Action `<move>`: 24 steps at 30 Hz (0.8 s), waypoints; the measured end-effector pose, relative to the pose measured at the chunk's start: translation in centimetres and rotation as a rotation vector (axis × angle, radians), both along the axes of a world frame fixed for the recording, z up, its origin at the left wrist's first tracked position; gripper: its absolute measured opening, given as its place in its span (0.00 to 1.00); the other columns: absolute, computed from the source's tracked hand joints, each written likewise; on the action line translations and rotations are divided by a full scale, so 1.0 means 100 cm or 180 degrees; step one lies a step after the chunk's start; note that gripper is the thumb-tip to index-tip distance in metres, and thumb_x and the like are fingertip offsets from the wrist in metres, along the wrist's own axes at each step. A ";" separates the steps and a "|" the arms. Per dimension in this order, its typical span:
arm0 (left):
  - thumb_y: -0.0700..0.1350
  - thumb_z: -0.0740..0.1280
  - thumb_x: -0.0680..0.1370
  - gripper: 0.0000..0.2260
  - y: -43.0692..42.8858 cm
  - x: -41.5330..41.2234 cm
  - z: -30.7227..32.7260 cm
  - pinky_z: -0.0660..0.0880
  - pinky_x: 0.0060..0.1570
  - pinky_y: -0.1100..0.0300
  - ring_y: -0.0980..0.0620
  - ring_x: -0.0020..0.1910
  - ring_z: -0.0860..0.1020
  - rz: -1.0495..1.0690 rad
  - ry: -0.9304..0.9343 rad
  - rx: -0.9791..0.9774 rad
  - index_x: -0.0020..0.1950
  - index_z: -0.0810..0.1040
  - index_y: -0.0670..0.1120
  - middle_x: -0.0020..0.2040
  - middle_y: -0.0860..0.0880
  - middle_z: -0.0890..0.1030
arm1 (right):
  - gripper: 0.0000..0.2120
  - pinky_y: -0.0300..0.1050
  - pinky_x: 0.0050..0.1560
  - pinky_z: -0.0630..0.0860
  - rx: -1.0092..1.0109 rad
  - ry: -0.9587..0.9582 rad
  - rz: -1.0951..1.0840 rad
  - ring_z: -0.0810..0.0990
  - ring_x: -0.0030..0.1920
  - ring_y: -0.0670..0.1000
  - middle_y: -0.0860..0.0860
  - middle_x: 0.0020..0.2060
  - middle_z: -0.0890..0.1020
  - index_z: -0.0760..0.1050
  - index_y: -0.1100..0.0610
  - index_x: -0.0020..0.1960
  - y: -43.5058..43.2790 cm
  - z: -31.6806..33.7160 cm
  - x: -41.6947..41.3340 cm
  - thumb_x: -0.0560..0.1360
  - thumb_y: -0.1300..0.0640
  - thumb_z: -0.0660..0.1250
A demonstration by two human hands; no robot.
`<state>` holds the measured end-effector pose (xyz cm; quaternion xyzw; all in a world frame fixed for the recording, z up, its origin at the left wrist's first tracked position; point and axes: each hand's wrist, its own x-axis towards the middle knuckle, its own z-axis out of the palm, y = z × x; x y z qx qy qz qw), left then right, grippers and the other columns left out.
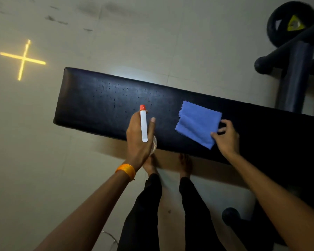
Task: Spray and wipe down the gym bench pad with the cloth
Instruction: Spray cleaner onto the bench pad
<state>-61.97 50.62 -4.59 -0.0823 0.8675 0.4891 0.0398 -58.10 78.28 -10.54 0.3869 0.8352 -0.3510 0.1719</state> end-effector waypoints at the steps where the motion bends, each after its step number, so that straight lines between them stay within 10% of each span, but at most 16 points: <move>1: 0.51 0.66 0.83 0.12 -0.001 0.004 -0.002 0.79 0.53 0.49 0.50 0.50 0.80 0.0077 -0.0004 0.0004 0.63 0.75 0.47 0.54 0.50 0.79 | 0.27 0.53 0.51 0.78 0.0294 -0.0006 0.0227 0.79 0.54 0.57 0.57 0.61 0.77 0.68 0.53 0.70 0.000 0.000 0.001 0.74 0.59 0.74; 6: 0.59 0.64 0.81 0.13 -0.013 0.016 -0.003 0.82 0.48 0.43 0.44 0.46 0.83 0.0526 -0.0058 0.0008 0.61 0.74 0.53 0.53 0.50 0.80 | 0.29 0.62 0.70 0.67 0.1121 0.0517 0.1567 0.66 0.71 0.63 0.59 0.73 0.67 0.65 0.57 0.74 -0.028 0.002 -0.016 0.75 0.57 0.69; 14: 0.57 0.66 0.81 0.08 -0.049 0.015 -0.006 0.81 0.45 0.41 0.44 0.42 0.84 0.1413 0.0138 0.0030 0.55 0.75 0.55 0.49 0.50 0.82 | 0.33 0.61 0.80 0.48 0.0735 0.0866 0.3675 0.49 0.82 0.58 0.55 0.82 0.55 0.57 0.51 0.81 -0.149 -0.011 -0.086 0.81 0.42 0.62; 24: 0.58 0.63 0.82 0.13 -0.104 0.022 -0.059 0.78 0.34 0.41 0.42 0.31 0.80 0.1781 0.0195 -0.0171 0.45 0.72 0.50 0.36 0.49 0.79 | 0.36 0.66 0.79 0.46 0.1506 0.1204 0.4344 0.45 0.82 0.58 0.55 0.83 0.48 0.48 0.50 0.83 -0.196 -0.085 -0.089 0.81 0.34 0.48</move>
